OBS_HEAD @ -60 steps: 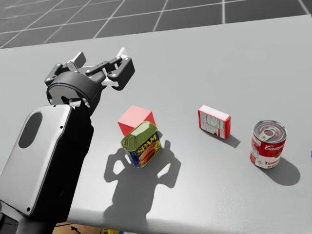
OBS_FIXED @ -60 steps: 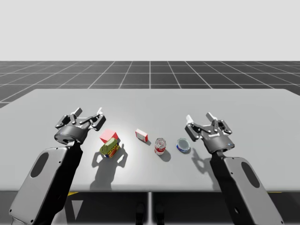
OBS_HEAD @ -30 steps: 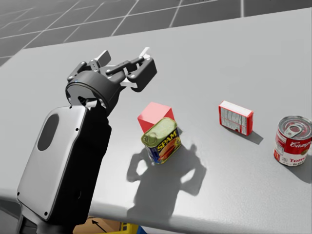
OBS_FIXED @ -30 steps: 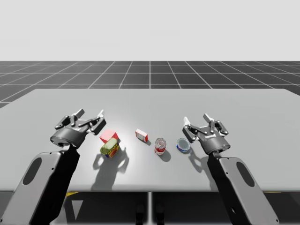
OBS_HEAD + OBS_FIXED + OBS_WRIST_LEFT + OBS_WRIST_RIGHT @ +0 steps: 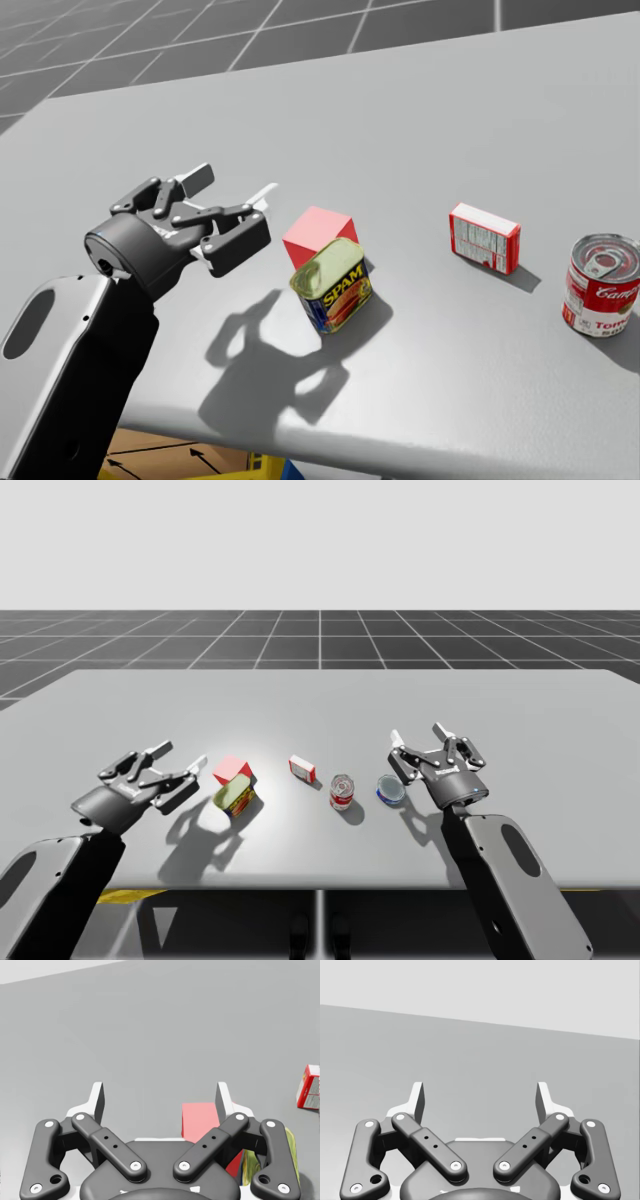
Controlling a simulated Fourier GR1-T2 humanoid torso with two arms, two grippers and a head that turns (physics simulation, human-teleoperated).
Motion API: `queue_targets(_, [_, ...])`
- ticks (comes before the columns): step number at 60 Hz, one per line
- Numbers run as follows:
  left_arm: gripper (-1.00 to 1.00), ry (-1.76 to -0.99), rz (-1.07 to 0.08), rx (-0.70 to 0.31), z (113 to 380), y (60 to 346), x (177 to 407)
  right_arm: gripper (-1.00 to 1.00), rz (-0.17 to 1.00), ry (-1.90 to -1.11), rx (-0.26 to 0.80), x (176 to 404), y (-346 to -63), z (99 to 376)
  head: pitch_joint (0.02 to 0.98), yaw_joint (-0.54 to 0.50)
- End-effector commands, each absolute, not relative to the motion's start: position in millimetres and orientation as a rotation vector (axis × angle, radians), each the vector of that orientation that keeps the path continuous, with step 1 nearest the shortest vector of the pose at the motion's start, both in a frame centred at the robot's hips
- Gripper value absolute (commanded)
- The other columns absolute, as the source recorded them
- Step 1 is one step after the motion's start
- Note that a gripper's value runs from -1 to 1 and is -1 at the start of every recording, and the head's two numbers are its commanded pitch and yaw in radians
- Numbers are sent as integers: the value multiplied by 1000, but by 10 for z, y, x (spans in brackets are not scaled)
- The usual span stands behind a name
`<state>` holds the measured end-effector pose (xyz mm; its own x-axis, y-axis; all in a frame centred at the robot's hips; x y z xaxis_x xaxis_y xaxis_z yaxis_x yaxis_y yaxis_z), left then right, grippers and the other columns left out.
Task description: Find the red cube and pick it up.
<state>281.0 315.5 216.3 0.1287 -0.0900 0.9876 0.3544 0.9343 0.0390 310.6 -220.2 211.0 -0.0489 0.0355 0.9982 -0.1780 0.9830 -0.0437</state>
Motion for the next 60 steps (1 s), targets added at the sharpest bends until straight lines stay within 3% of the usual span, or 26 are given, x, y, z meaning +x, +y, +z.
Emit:
queue_targets(1, [-1000, -1357, -388, -280, 1899, 3388, 2707, -1000, 178, -1611, 105, 3110, -2199, 2099, 816, 359])
queue_targets(24, [-1000, -1273, -475, -298, 1502, 3407, 2678, -1000, 183, -1605, 98, 3114, -2186, 2080, 824, 357])
queue_targets(60, [-1000, -1230, -552, -268, 1425, 3032, 2814, -1000, 190, -1606, 90, 3127, -2188, 2071, 835, 341])
